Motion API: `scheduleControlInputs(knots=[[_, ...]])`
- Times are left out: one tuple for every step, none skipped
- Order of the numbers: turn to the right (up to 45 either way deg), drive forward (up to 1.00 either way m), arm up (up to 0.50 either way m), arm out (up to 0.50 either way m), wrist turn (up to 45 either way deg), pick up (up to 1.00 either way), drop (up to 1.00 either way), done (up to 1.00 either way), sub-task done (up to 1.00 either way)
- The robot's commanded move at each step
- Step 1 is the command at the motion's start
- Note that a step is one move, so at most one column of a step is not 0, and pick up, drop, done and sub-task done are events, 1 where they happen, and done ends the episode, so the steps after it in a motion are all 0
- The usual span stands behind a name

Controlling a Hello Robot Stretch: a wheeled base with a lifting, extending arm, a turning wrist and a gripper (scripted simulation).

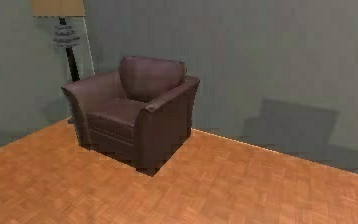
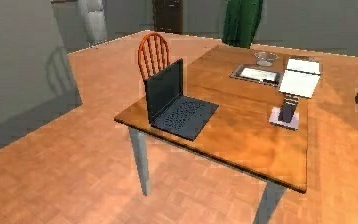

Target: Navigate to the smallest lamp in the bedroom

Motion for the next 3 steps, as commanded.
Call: scheduleControlInputs(knots=[[0.0,0.5,0.0,0.0,0.0,0.0,0.0,0.0,0.0],[-45.0,0.0,0.0,0.0,0.0,0.0,0.0,0.0,0.0],[-3.0,0.0,0.0,0.0,0.0,0.0,0.0,0.0,0.0]])
